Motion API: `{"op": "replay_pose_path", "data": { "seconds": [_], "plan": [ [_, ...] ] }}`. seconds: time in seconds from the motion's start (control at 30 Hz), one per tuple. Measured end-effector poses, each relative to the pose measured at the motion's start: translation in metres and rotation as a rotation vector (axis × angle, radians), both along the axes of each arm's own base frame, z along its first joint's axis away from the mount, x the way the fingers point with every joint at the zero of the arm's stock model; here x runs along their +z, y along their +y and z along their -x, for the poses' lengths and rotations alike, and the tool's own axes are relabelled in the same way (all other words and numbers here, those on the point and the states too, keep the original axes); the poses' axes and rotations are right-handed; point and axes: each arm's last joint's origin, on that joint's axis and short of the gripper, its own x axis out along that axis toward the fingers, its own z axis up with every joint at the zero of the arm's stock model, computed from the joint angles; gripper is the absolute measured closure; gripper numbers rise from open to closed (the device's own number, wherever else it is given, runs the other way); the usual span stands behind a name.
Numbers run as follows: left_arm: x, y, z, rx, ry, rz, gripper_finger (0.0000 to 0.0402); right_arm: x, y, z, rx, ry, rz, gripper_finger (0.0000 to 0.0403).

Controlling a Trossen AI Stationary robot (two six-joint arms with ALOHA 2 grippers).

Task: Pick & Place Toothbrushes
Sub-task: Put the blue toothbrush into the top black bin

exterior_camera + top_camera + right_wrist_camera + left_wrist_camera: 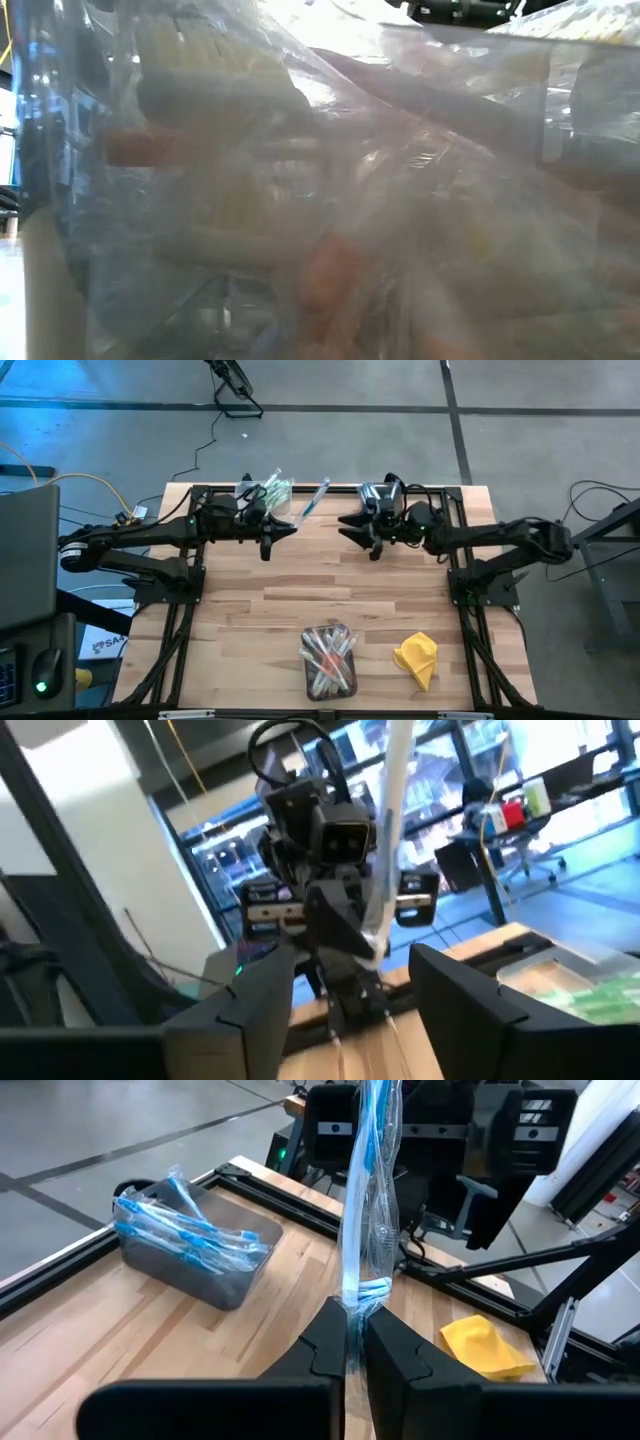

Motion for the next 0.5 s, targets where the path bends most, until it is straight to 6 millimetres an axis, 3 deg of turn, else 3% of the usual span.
{"op": "replay_pose_path", "data": {
  "seconds": [0.27, 0.5],
  "plan": [
    [-0.001, 0.0, 0.0, 0.0, 0.014, 0.004, 0.0394, -0.004, -0.004, -0.027, -0.057, -0.049, -0.005, 0.02],
    [-0.007, 0.001, -0.005, 0.001, 0.041, 0.015, 0.0394, 0.007, -0.007, -0.05, -0.049, -0.078, 0.011, 0.02]
  ]
}}
